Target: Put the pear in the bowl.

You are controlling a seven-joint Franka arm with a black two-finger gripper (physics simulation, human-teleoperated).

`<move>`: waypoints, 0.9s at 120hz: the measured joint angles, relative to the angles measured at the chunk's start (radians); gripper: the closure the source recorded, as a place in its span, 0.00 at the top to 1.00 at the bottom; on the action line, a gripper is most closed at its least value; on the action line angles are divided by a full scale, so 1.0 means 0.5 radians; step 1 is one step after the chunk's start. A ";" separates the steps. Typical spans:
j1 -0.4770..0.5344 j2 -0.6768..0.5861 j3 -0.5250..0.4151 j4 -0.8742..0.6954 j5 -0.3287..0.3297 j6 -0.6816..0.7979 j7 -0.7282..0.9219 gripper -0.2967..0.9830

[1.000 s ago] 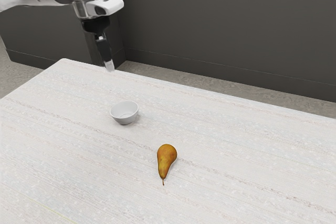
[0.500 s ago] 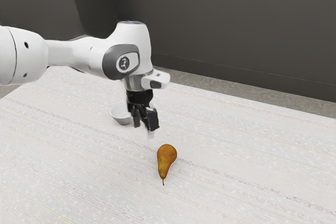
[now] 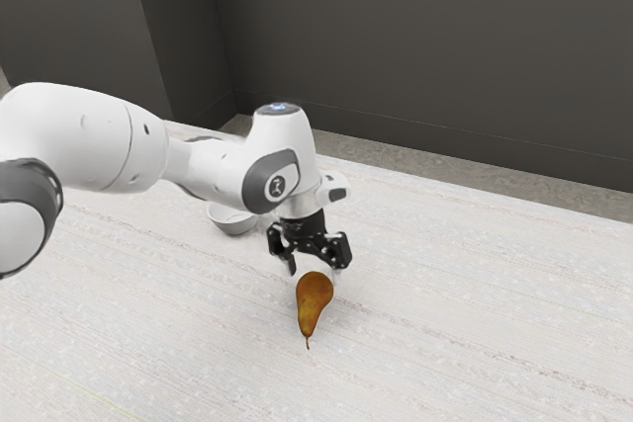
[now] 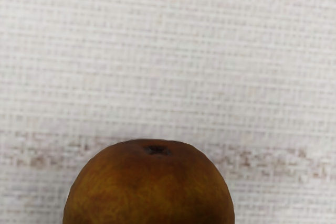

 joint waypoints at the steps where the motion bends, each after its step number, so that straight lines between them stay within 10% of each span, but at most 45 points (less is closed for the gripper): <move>1: 0.000 0.006 0.002 0.003 -0.001 0.005 -0.011 0.77; 59: -0.024 0.144 0.036 -0.007 -0.011 0.118 -0.462 0.76; 108: -0.035 -0.023 0.036 -0.007 0.008 -0.032 -0.679 0.44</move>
